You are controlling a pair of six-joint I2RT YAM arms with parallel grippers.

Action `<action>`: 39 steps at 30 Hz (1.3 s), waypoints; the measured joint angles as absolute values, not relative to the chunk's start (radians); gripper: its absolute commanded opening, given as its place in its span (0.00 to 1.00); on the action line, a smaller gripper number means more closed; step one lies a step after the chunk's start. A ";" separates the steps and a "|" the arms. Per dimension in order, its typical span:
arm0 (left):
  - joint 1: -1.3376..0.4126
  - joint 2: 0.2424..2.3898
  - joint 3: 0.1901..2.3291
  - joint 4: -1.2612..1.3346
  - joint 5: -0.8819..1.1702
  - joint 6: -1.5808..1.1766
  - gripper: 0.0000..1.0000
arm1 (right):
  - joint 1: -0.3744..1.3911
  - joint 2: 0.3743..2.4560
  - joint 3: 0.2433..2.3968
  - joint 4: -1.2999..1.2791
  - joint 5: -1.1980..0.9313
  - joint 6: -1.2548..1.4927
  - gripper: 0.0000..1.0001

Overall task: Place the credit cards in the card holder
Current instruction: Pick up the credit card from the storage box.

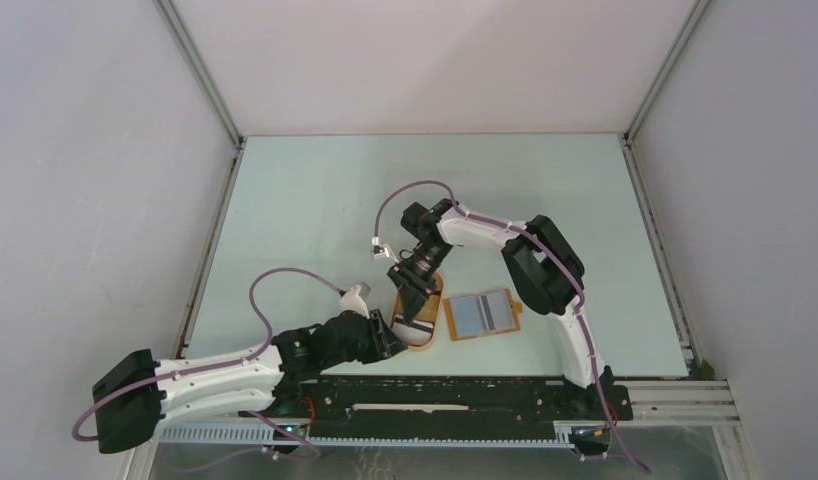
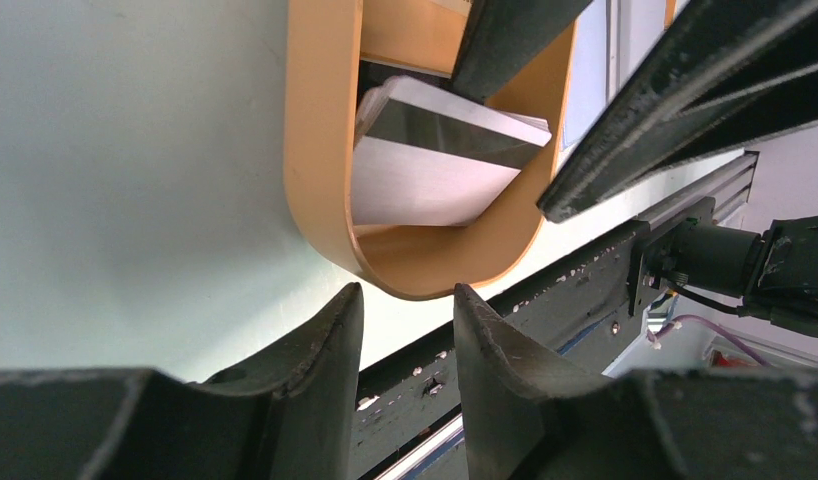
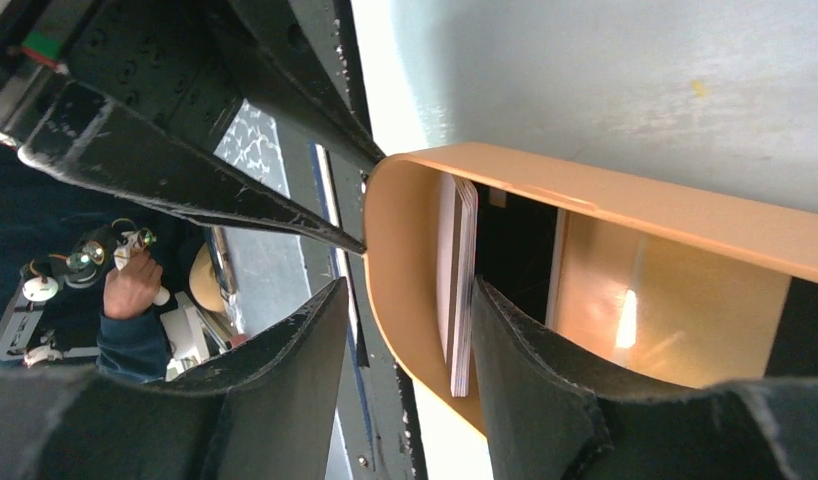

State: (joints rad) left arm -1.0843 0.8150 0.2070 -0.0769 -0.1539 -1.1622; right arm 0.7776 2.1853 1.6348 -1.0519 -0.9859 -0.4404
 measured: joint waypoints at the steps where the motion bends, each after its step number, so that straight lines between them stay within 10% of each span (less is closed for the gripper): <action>1: -1.084 0.813 0.207 -0.078 -0.154 -1.162 0.43 | 0.780 2.184 1.637 -1.058 -0.989 -0.442 0.57; 23: -1.067 0.804 0.214 -0.103 -0.220 -1.159 0.43 | 0.836 2.179 1.597 -1.048 -0.862 -0.369 0.58; 39: -1.066 0.806 0.218 -0.106 -0.231 -1.152 0.43 | 0.776 2.178 1.597 -1.005 -0.871 -0.325 0.31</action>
